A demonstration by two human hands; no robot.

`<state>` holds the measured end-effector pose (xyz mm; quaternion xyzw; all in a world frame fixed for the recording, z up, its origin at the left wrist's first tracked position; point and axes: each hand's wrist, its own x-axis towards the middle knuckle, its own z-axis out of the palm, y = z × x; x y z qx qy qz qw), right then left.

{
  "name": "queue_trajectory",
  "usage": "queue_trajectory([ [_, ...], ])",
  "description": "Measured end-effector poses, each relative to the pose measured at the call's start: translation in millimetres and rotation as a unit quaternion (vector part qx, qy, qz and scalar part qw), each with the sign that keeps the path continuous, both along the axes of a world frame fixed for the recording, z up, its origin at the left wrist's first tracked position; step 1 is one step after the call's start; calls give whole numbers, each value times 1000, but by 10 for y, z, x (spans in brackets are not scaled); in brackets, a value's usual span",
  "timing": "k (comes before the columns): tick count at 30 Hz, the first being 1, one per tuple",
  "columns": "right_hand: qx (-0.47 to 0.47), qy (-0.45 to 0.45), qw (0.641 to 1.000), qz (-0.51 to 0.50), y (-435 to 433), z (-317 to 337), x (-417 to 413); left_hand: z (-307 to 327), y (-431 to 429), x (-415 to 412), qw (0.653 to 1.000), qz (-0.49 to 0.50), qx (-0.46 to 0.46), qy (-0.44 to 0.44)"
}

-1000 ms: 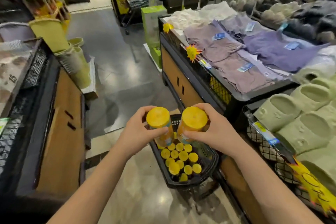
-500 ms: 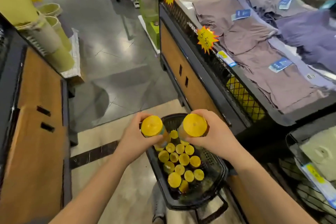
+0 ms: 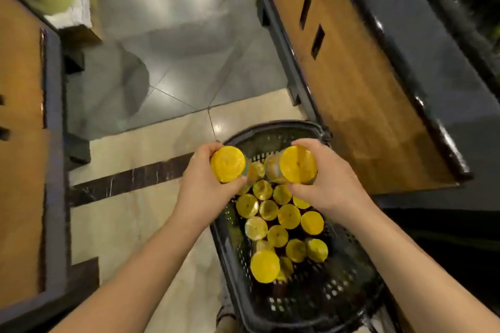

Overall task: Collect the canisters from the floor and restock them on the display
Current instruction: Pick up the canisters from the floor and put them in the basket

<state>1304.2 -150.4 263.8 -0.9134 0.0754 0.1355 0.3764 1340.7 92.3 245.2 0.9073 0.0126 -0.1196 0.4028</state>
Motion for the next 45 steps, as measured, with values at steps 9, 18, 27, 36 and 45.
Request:
queue_trajectory([
  [9,-22,16,1000,10,62,-1109,165,-1189,-137,69,986,-121,115,20],
  [18,-8,31,999,-7,176,-1414,262,-1671,-212,284,954,-145,260,26],
  [27,-4,37,999,-5,231,-1640,442,-1852,-204,330,933,-178,310,40],
  [36,-14,54,998,12,341,-1825,638,-1813,-188,303,925,-204,318,27],
  [45,-28,107,994,-16,647,-2288,833,-1689,117,93,967,-144,184,-101],
])
